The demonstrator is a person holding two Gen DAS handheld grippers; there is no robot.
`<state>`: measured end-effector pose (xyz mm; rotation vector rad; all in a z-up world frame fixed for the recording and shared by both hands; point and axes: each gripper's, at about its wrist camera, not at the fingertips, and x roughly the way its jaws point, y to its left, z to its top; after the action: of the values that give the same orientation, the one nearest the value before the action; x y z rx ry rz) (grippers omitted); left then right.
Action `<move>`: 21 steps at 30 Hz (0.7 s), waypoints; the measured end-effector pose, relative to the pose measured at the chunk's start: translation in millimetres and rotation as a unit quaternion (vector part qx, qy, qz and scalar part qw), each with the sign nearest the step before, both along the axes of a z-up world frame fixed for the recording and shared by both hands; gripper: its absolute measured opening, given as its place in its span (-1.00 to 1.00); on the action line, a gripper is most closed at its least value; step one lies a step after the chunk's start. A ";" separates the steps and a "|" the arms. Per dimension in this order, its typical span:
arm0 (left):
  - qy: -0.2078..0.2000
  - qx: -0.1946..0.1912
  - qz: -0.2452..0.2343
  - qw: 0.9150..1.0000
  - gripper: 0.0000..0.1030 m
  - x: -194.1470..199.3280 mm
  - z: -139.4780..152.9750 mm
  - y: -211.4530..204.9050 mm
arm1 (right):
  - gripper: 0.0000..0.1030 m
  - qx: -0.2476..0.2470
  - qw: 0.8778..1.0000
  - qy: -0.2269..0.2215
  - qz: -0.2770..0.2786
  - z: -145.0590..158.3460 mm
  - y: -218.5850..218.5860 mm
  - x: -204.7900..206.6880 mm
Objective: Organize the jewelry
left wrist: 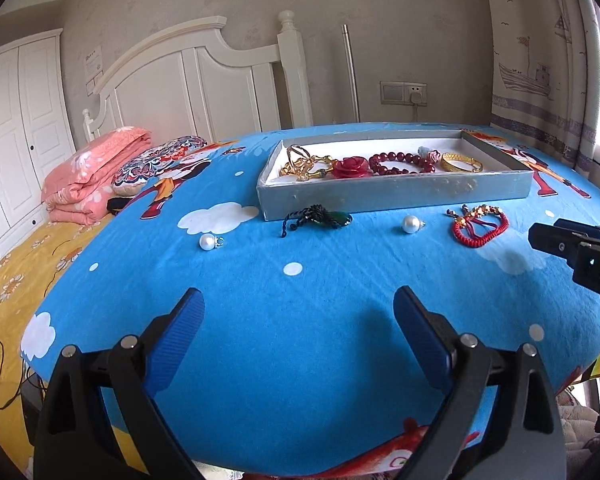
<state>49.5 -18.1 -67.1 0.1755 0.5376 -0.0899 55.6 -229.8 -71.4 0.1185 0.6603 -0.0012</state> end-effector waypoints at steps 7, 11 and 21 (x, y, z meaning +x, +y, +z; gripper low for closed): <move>0.005 -0.007 0.002 1.000 0.84 1.2 -5.2 4.2 | -0.02 0.004 1.000 0.008 0.000 2.1 12.0 10.4; -0.002 0.001 0.006 1.000 0.84 0.2 -4.2 5.7 | 0.00 0.000 1.000 0.014 -0.006 4.4 21.7 20.0; -0.022 -0.001 0.004 1.000 0.85 -7.3 -0.1 12.2 | 0.01 -0.063 0.996 0.041 -0.038 1.3 46.4 45.2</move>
<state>42.2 -5.9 -67.2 0.1734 0.4950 -0.0787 100.7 -183.4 -70.0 0.0230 0.7361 -0.1219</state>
